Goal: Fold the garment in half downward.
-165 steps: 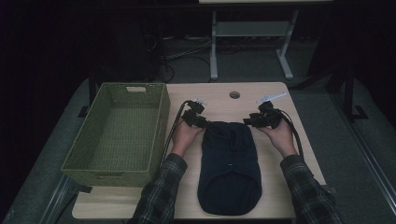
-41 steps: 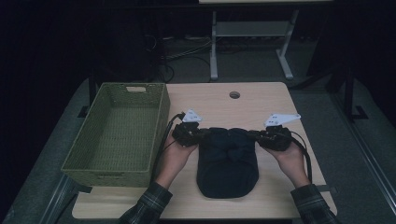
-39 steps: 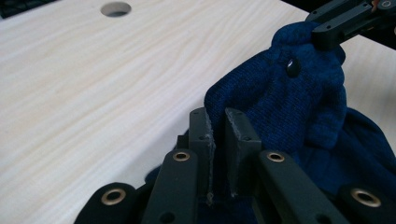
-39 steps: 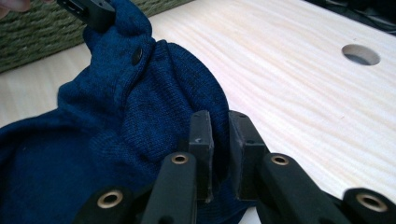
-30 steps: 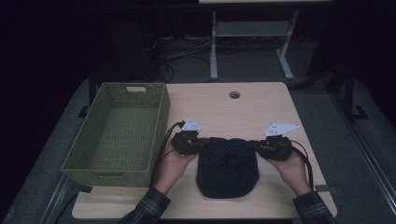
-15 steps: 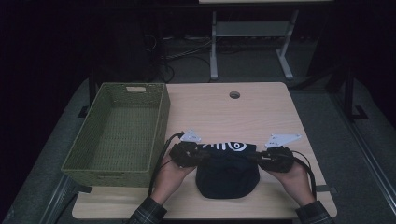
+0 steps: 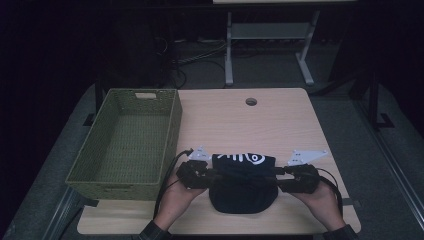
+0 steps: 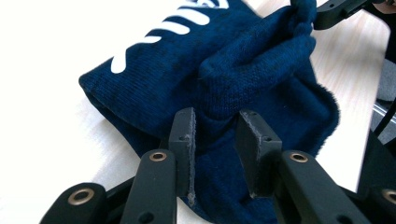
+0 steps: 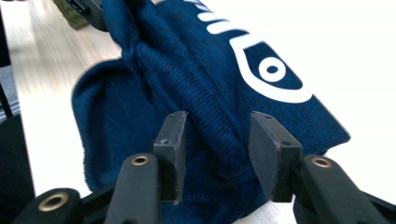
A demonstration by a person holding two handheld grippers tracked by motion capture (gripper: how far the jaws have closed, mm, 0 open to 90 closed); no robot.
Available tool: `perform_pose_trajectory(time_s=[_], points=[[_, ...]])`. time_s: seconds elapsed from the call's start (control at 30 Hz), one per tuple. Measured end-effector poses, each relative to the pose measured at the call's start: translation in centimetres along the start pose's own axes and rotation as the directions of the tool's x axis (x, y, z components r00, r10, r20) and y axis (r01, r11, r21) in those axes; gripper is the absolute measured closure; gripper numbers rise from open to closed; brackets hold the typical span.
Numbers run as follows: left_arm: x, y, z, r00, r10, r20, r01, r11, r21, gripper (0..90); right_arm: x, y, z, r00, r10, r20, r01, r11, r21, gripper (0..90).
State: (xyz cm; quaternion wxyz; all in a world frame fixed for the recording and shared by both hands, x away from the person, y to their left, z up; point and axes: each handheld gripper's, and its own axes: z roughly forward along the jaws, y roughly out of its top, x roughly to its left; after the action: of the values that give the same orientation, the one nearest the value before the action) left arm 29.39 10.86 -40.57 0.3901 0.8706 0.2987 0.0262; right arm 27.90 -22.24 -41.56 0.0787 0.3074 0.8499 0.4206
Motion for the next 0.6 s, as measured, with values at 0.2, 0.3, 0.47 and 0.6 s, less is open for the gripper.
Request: perform_pose_trajectory(time_s=[0.2, 0.3, 0.47, 0.6], points=[[-0.1, 1.1, -2.3, 0.9996, 0.019, -0.021, -0.020, 0.9988, -0.045, 70.9, 0.2, 0.7, -1.6, 1.0000, 0.000, 0.007, 0.001, 0.999, -0.047, 56.1], [0.1, 1.6, -3.0, 0.9997, 0.013, -0.020, -0.014, 0.9976, -0.068, 77.0, 0.0, 1.0, -2.2, 0.9999, -0.003, 0.014, 0.004, 0.998, -0.063, 58.7], [0.7, 2.8, -3.0, 0.9994, 0.019, -0.029, -0.021, 0.9965, -0.081, 87.3, -0.8, 1.6, -2.5, 0.9996, 0.000, 0.027, 0.002, 0.997, -0.079, 72.9], [1.4, 3.8, -1.9, 0.9985, 0.017, -0.051, -0.021, 0.9970, -0.075, 89.9, -1.7, 2.1, -1.5, 0.9993, -0.006, 0.037, 0.009, 0.997, -0.080, 89.3]])
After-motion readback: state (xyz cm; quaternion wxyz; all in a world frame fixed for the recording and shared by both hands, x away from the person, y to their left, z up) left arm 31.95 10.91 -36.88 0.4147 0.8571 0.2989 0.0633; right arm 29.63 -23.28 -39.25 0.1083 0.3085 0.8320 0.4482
